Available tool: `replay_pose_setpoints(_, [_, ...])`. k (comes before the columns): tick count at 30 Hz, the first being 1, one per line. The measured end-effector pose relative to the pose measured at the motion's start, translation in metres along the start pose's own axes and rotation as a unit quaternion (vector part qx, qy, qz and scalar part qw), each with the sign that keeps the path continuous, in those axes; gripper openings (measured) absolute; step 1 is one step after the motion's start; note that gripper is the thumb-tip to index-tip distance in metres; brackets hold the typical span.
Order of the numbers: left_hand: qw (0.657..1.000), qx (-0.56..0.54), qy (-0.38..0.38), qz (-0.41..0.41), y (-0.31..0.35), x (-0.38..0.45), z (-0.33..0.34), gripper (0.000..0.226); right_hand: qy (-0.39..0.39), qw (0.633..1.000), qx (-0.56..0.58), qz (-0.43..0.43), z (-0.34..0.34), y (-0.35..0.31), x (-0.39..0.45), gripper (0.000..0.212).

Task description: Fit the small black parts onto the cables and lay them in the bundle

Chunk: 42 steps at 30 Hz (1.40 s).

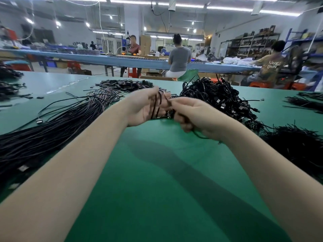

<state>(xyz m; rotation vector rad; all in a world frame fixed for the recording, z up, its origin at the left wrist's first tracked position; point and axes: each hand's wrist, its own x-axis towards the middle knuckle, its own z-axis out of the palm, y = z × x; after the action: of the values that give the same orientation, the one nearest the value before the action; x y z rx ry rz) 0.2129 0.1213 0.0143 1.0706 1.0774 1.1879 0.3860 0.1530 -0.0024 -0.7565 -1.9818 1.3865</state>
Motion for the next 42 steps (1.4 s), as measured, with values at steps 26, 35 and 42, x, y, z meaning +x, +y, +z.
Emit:
replay_pose_setpoints(26, [0.987, -0.131, 0.011, 0.09, 0.005, -0.002, 0.014, 0.036, 0.028, 0.998, -0.058, 0.027, 0.022, 0.033, 0.002, 0.03])
replay_pose_setpoints(35, [0.99, -0.127, -0.043, 0.043, -0.007, 0.003, 0.014, 0.031, 0.118, 0.991, 0.046, 0.054, 0.006, 0.034, 0.008, 0.023])
replay_pose_setpoints(42, [0.999, -0.034, -0.001, -0.024, -0.019, 0.008, 0.016, 0.03, 0.093, 0.975, 0.178, 0.099, 0.01, 0.039, 0.006, 0.016])
